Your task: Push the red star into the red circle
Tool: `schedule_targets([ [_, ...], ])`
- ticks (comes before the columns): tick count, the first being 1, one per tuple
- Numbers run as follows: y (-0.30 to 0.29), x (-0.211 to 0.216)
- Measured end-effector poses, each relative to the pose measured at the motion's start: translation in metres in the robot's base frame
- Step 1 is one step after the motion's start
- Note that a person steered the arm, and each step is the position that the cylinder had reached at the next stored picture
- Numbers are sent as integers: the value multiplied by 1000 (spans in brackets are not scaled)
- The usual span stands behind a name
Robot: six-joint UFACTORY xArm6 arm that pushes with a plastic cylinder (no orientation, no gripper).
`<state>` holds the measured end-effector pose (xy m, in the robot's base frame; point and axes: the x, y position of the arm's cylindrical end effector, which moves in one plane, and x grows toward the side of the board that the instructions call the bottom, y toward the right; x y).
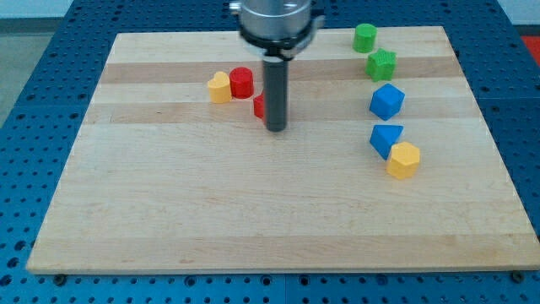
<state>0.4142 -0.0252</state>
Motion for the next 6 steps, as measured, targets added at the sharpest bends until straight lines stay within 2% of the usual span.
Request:
schedule_targets([
  [2, -19, -11],
  [3, 15, 22],
  [4, 36, 6],
  [5, 29, -18],
  [6, 9, -23],
])
